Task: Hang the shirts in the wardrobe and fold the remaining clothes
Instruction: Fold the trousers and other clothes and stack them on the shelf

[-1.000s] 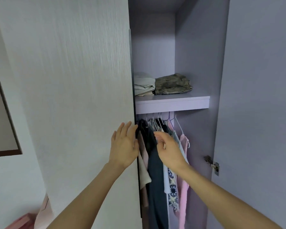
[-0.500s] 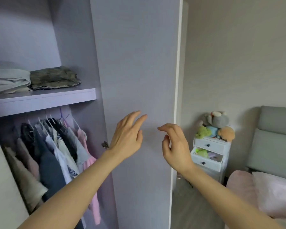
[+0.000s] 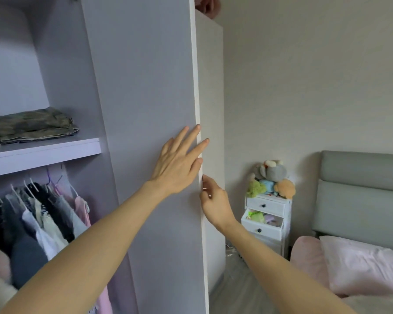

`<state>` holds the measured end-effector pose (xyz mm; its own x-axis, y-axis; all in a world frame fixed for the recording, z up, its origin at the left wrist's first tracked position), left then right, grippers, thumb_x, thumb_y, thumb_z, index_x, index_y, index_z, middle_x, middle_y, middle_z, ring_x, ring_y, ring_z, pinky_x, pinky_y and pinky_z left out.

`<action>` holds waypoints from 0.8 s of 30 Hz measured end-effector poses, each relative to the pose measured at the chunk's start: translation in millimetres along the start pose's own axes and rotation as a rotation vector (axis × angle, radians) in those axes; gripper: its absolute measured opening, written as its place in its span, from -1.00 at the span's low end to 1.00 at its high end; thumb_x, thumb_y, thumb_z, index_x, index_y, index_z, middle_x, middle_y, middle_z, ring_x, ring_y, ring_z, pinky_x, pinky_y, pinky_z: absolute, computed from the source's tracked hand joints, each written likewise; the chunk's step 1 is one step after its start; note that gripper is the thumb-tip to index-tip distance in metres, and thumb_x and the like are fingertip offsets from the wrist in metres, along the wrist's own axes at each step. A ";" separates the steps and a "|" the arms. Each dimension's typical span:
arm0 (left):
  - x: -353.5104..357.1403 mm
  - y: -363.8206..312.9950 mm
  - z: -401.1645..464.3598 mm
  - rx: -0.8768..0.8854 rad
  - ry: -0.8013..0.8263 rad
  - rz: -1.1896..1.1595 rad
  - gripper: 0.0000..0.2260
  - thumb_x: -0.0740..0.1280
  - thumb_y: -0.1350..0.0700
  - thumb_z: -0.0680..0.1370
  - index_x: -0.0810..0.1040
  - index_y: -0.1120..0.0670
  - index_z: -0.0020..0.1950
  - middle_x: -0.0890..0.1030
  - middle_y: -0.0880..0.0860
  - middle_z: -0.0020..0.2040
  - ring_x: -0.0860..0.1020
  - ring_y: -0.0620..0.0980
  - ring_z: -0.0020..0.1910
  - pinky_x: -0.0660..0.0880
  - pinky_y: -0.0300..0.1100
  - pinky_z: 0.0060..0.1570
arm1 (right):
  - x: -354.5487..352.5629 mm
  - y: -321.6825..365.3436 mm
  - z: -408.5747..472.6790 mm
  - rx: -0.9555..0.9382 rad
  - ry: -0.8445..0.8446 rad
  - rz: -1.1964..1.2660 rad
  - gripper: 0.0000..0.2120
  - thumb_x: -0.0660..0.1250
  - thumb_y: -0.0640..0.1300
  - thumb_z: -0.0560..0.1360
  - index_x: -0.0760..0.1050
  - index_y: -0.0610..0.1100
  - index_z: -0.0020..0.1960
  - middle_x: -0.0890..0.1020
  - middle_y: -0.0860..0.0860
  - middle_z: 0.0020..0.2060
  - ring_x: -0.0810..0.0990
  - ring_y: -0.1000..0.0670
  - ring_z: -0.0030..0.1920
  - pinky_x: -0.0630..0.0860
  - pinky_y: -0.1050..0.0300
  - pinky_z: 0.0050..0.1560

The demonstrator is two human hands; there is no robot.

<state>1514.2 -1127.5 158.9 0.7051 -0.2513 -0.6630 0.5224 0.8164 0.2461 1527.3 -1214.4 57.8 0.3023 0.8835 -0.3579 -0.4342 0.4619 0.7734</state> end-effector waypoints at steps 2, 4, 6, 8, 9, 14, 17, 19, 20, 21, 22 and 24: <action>-15.4 3.2 -11.6 0.034 -0.072 0.028 -0.62 0.10 0.07 0.60 0.39 0.09 0.40 0.16 0.09 0.52 0.12 0.17 0.49 0.26 0.14 0.33 | 4.9 11.0 -9.6 -0.056 -0.006 0.033 -0.55 0.06 -0.23 0.45 0.42 -0.17 0.31 0.62 -0.04 -0.04 0.55 0.00 -0.09 0.45 0.20 -0.03; -33.3 9.3 -28.6 0.092 -0.150 0.083 -0.63 0.10 0.08 0.56 0.49 0.13 0.30 0.29 0.15 0.46 0.25 0.22 0.44 0.34 0.15 0.26 | 10.7 28.2 -20.9 -0.144 -0.002 0.099 -0.53 0.02 -0.19 0.39 0.50 -0.19 0.21 0.61 -0.04 -0.19 0.53 -0.03 -0.21 0.52 0.08 -0.10; -51.9 20.5 -47.9 0.158 -0.209 0.140 -0.65 0.12 0.11 0.55 0.51 0.12 0.29 0.33 0.17 0.43 0.28 0.24 0.41 0.38 0.13 0.21 | 23.1 46.1 -31.2 -0.255 0.031 0.149 -0.56 0.02 -0.25 0.39 0.56 -0.17 0.12 0.60 -0.11 -0.23 0.52 -0.11 -0.24 0.54 -0.07 -0.17; -71.0 34.5 -68.2 0.213 -0.238 0.186 -0.65 0.14 0.11 0.56 0.43 0.07 0.33 0.33 0.18 0.43 0.25 0.23 0.41 0.37 0.12 0.20 | 41.6 65.0 -40.6 -0.378 0.051 0.154 -0.57 0.03 -0.31 0.40 0.58 -0.18 0.11 0.54 -0.01 -0.30 0.48 0.01 -0.26 0.50 0.06 -0.25; -78.2 38.6 -75.7 0.238 -0.249 0.205 -0.65 0.14 0.11 0.56 0.38 0.05 0.34 0.32 0.18 0.43 0.24 0.22 0.41 0.36 0.12 0.21 | 48.3 71.8 -43.8 -0.423 0.055 0.151 -0.57 0.04 -0.33 0.41 0.57 -0.19 0.14 0.52 0.05 -0.28 0.46 0.09 -0.24 0.47 0.16 -0.24; -124.6 89.7 -144.4 0.183 -0.254 0.358 -0.65 0.14 0.08 0.57 0.31 0.02 0.37 0.29 0.18 0.42 0.23 0.20 0.42 0.25 0.12 0.33 | 125.2 117.6 -64.3 -0.535 0.175 0.267 -0.58 0.09 -0.30 0.50 0.36 -0.23 0.35 0.47 -0.07 0.22 0.49 0.02 0.18 0.43 0.22 0.21; -152.6 131.8 -190.4 0.046 -0.235 0.478 -0.65 0.16 0.09 0.55 0.35 0.04 0.35 0.32 0.17 0.41 0.25 0.20 0.41 0.26 0.15 0.31 | 182.3 151.2 -76.2 -0.656 0.305 0.155 -0.53 0.12 -0.27 0.52 0.17 -0.11 0.42 0.25 -0.01 0.40 0.24 0.03 0.41 0.11 0.42 0.38; -166.5 160.9 -216.6 -0.077 -0.172 0.595 -0.63 0.16 0.08 0.55 0.37 0.06 0.36 0.32 0.16 0.42 0.26 0.23 0.41 0.27 0.21 0.29 | 220.8 170.6 -81.8 -0.751 0.419 0.044 -0.47 0.13 -0.27 0.55 0.03 -0.05 0.45 0.05 0.02 0.46 0.04 0.06 0.47 -0.05 0.46 0.38; -172.1 176.6 -229.5 -0.141 -0.112 0.663 -0.61 0.15 0.07 0.55 0.39 0.07 0.37 0.32 0.16 0.43 0.26 0.25 0.41 0.26 0.24 0.29 | 240.8 180.7 -82.9 -0.792 0.460 0.003 -0.46 0.12 -0.26 0.56 0.00 -0.06 0.46 -0.02 0.01 0.47 -0.04 0.05 0.49 -0.10 0.43 0.39; -173.6 189.1 -238.0 -0.195 -0.049 0.717 -0.59 0.14 0.06 0.54 0.41 0.07 0.38 0.32 0.16 0.44 0.26 0.27 0.41 0.25 0.28 0.29 | 256.2 186.2 -81.9 -0.824 0.484 -0.051 -0.46 0.11 -0.25 0.57 -0.02 -0.08 0.48 -0.07 -0.01 0.48 -0.10 0.01 0.50 -0.15 0.38 0.42; -175.5 202.0 -246.9 -0.246 0.018 0.768 -0.58 0.15 0.06 0.54 0.41 0.08 0.39 0.31 0.16 0.44 0.26 0.29 0.41 0.24 0.31 0.28 | 273.1 192.8 -81.1 -0.855 0.500 -0.107 -0.45 0.09 -0.23 0.58 -0.04 -0.09 0.50 -0.14 -0.03 0.48 -0.15 -0.03 0.51 -0.17 0.29 0.46; -175.0 224.0 -256.5 -0.340 0.130 0.810 -0.55 0.26 0.08 0.50 0.40 0.09 0.40 0.31 0.14 0.45 0.25 0.31 0.41 0.20 0.34 0.28 | 302.7 194.9 -74.0 -0.855 0.523 -0.250 -0.42 0.04 -0.18 0.59 -0.15 -0.05 0.52 -0.30 0.00 0.45 -0.25 -0.06 0.51 -0.17 0.08 0.50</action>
<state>1384.8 -767.2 148.7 0.7254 0.5152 -0.4565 -0.2987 0.8331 0.4655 1471.4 -851.1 61.4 0.1491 0.5835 -0.7983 -0.9297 0.3577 0.0879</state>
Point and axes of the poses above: each hand's wrist, its own z-axis towards the middle knuckle, its own x-axis out of the palm, y = z × x, the point moved 8 cm from there along z, towards the middle knuckle
